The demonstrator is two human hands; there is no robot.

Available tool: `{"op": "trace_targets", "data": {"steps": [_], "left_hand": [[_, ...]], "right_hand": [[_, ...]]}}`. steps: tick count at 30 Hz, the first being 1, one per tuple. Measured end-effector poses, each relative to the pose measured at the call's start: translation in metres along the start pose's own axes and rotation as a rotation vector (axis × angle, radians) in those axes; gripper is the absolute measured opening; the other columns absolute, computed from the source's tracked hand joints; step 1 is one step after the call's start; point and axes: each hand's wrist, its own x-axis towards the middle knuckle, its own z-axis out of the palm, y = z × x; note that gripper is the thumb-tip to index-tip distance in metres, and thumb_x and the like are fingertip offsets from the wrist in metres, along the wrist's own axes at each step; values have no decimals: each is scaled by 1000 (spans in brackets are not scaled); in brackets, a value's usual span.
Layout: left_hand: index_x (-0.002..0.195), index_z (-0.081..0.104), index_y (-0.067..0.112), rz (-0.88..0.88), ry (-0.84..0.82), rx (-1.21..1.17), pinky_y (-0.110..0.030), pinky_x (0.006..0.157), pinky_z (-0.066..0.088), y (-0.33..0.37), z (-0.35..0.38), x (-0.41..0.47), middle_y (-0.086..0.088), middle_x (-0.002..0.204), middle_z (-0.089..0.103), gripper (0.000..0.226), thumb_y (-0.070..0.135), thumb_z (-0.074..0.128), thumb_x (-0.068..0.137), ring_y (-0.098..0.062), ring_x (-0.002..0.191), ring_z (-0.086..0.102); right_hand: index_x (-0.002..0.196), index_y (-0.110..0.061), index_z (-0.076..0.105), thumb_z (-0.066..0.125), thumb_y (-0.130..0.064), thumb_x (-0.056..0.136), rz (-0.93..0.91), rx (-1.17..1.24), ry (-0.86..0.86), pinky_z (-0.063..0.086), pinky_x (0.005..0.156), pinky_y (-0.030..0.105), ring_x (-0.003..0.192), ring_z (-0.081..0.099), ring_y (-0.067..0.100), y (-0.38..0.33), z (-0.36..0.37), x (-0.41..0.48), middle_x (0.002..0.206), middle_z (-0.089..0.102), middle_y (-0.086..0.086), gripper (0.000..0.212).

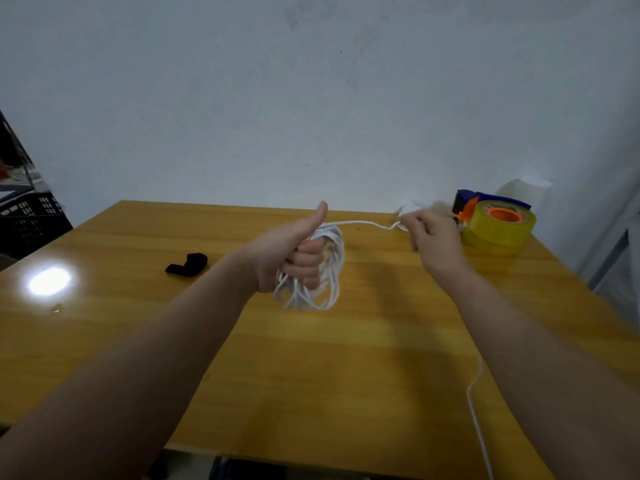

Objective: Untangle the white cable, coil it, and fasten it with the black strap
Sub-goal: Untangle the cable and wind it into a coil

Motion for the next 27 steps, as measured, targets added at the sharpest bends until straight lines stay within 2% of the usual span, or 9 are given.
{"op": "trace_targets", "data": {"steps": [4, 10, 11, 13, 15, 18, 20, 23, 27], "left_hand": [[40, 38, 21, 172, -141, -298, -19, 44, 37, 8, 17, 1, 8, 35, 13, 51, 41, 47, 86, -4, 26, 17], [42, 34, 20, 292, 145, -576, -22, 50, 46, 16, 8, 14, 7, 35, 32, 55, 25, 45, 95, -7, 32, 34], [41, 35, 19, 317, 160, -583, -25, 57, 51, 16, 5, 14, 5, 42, 47, 56, 26, 45, 96, -8, 41, 47], [41, 39, 17, 350, 171, -571, -35, 81, 54, 15, 5, 13, -6, 83, 73, 57, 26, 44, 97, -15, 85, 69], [44, 40, 17, 358, 192, -560, -46, 94, 47, 16, 10, 13, -13, 119, 67, 55, 27, 42, 98, -22, 122, 57], [55, 39, 17, 334, 326, -585, -47, 101, 41, 18, 10, 16, -13, 135, 56, 46, 30, 43, 99, -24, 134, 43], [62, 40, 17, 309, 437, -584, -43, 104, 38, 16, -1, 19, -13, 138, 51, 40, 31, 43, 99, -24, 131, 43], [74, 47, 13, 300, 567, -595, -35, 79, 44, 11, -20, 21, -8, 105, 52, 30, 29, 46, 99, -19, 90, 53], [77, 52, 13, 238, 707, -450, -30, 63, 43, -3, -20, 28, -4, 79, 45, 23, 25, 51, 97, -18, 67, 48]], "right_hand": [[73, -22, 57, 41, -35, 98, 92, -190, -31, 30, 55, 32, 57, 43, 14, 10, 23, -19, 58, 47, -7, 32], [85, -23, 56, 34, -27, 101, 134, -274, -235, 37, 64, 35, 75, 51, 23, 14, 45, -30, 72, 52, -4, 28], [87, -22, 58, 34, -27, 101, 133, -274, -289, 37, 66, 34, 82, 53, 26, 15, 45, -30, 79, 56, 0, 28], [100, -17, 63, 34, -26, 102, 146, -285, -424, 36, 73, 30, 99, 55, 30, 15, 48, -29, 102, 62, 8, 30], [121, -18, 60, 34, -25, 102, 157, -336, -560, 38, 83, 28, 114, 53, 29, 12, 49, -30, 126, 59, 10, 32], [143, -39, 32, 32, -16, 100, 15, -622, -740, 41, 97, 36, 126, 46, 27, 7, 44, -33, 143, 46, 3, 49], [146, -46, 14, 26, -12, 98, -122, -866, -828, 41, 89, 38, 123, 48, 29, -2, 36, -36, 139, 47, 5, 61], [147, -47, 8, 25, -7, 95, -306, -995, -818, 35, 71, 33, 106, 54, 29, -5, 28, -40, 118, 51, 7, 68], [135, -40, 42, 38, -12, 96, -491, -923, -762, 25, 65, 29, 88, 45, 16, -13, 24, -43, 98, 42, -4, 48]]}}
